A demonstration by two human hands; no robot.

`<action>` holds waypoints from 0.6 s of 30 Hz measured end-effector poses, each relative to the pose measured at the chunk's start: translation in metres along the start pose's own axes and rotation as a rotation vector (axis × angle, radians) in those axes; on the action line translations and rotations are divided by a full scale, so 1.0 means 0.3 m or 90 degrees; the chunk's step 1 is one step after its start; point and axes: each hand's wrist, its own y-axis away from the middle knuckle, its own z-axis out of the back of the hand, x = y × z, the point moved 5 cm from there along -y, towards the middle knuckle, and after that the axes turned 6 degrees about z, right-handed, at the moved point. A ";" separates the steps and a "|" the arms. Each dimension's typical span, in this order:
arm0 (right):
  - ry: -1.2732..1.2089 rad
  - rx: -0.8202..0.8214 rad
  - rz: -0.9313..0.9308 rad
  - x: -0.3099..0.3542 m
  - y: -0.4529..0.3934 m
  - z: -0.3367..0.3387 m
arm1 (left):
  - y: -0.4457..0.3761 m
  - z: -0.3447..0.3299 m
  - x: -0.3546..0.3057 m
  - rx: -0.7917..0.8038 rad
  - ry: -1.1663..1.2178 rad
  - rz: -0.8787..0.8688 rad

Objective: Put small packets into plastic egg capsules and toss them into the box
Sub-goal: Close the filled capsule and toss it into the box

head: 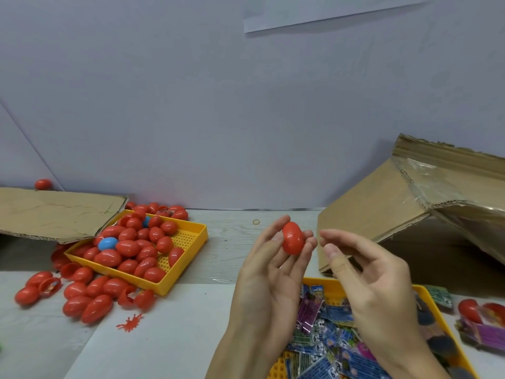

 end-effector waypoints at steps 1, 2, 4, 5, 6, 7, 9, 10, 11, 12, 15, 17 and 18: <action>-0.010 0.006 -0.003 0.000 0.001 0.000 | 0.001 -0.001 -0.001 -0.003 -0.006 0.001; -0.023 0.014 -0.006 0.000 0.001 -0.001 | 0.003 -0.005 0.000 -0.001 -0.006 0.006; -0.046 0.031 -0.011 0.004 0.002 -0.003 | 0.008 -0.015 0.005 0.020 0.018 0.038; -0.049 0.036 -0.012 0.005 0.003 -0.004 | 0.012 -0.022 0.007 0.035 0.038 0.057; -0.045 0.036 -0.014 0.006 0.004 -0.003 | 0.015 -0.027 0.006 0.048 0.055 0.071; -0.041 0.033 -0.018 0.004 0.003 -0.001 | 0.018 -0.030 0.005 0.056 0.068 0.077; -0.032 0.026 -0.026 0.002 0.001 0.002 | 0.020 -0.030 0.002 0.060 0.087 0.075; -0.027 0.026 -0.027 0.001 0.001 0.002 | 0.019 -0.027 0.001 0.060 0.092 0.072; -0.025 0.024 -0.030 0.000 0.000 0.002 | 0.018 -0.026 0.003 0.061 0.095 0.071; -0.025 0.022 -0.032 -0.002 0.000 0.004 | 0.016 -0.023 0.004 0.063 0.095 0.069; -0.020 0.020 -0.041 -0.011 0.000 0.004 | 0.010 -0.009 0.005 0.050 0.073 0.053; 0.000 0.024 -0.054 -0.022 -0.001 0.003 | 0.001 0.013 -0.006 0.022 0.041 0.017; 0.015 0.033 -0.065 -0.028 -0.002 0.002 | -0.005 0.025 -0.016 0.004 0.019 -0.009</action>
